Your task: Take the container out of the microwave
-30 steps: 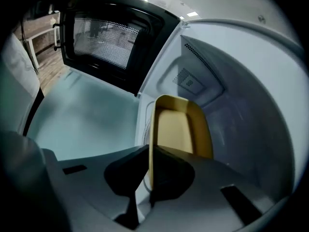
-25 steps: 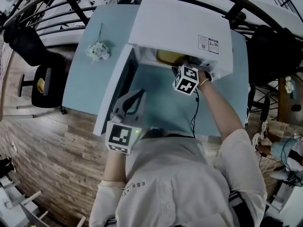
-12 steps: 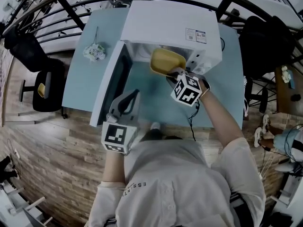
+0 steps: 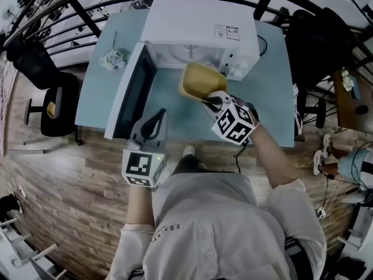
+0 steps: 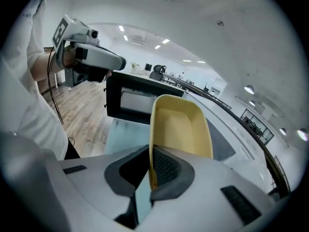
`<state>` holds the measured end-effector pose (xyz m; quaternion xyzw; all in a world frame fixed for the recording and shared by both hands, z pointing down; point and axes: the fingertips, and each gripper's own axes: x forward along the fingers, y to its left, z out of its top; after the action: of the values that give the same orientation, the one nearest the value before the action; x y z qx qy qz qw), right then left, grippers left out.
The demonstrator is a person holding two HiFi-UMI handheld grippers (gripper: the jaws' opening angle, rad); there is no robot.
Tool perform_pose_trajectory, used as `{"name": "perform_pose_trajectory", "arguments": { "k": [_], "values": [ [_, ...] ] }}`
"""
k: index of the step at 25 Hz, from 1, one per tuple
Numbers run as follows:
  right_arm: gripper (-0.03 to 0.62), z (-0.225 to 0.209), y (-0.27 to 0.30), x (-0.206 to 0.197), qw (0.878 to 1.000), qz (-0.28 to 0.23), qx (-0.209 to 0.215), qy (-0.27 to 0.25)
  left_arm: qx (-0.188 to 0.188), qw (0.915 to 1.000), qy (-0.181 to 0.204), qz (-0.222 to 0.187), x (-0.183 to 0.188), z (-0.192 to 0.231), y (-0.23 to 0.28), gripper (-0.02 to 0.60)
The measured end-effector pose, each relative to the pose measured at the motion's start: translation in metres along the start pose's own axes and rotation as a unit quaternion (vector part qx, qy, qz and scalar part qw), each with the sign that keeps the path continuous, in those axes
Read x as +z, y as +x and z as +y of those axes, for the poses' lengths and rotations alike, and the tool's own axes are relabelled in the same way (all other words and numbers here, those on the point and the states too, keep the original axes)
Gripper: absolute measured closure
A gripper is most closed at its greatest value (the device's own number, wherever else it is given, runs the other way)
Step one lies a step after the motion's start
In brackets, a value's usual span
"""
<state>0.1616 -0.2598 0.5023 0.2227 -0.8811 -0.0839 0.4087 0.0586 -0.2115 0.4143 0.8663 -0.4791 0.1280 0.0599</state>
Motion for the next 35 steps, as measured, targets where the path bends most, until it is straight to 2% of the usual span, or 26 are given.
{"name": "perform_pose_trajectory", "arguments": {
  "k": [4, 8, 18, 27, 30, 35],
  "values": [
    [0.566, 0.012, -0.035, 0.012, 0.998, -0.044, -0.022, 0.036, 0.002, 0.9999, 0.004, -0.009, 0.004, -0.013, -0.012, 0.588],
    [0.566, 0.014, -0.069, 0.022, 0.990, -0.098, -0.058, 0.079, 0.006, 0.9996, 0.012, -0.024, 0.007, -0.023, -0.019, 0.588],
    [0.566, -0.006, -0.130, 0.042, 0.953, -0.211, -0.152, 0.157, -0.007, 0.9987, 0.031, -0.041, 0.023, -0.036, -0.014, 0.588],
    [0.566, -0.039, -0.151, 0.055, 0.914, -0.268, -0.221, 0.208, -0.016, 0.9960, 0.059, -0.065, 0.059, -0.019, -0.002, 0.588],
    [0.566, -0.048, -0.156, 0.059, 0.906, -0.276, -0.235, 0.218, -0.019, 0.9954, 0.062, -0.071, 0.067, -0.011, 0.002, 0.588],
    [0.568, -0.057, -0.167, 0.066, 0.894, -0.291, -0.270, 0.207, -0.031, 0.9946, 0.062, -0.077, 0.075, -0.005, 0.010, 0.588]
  ]
}}
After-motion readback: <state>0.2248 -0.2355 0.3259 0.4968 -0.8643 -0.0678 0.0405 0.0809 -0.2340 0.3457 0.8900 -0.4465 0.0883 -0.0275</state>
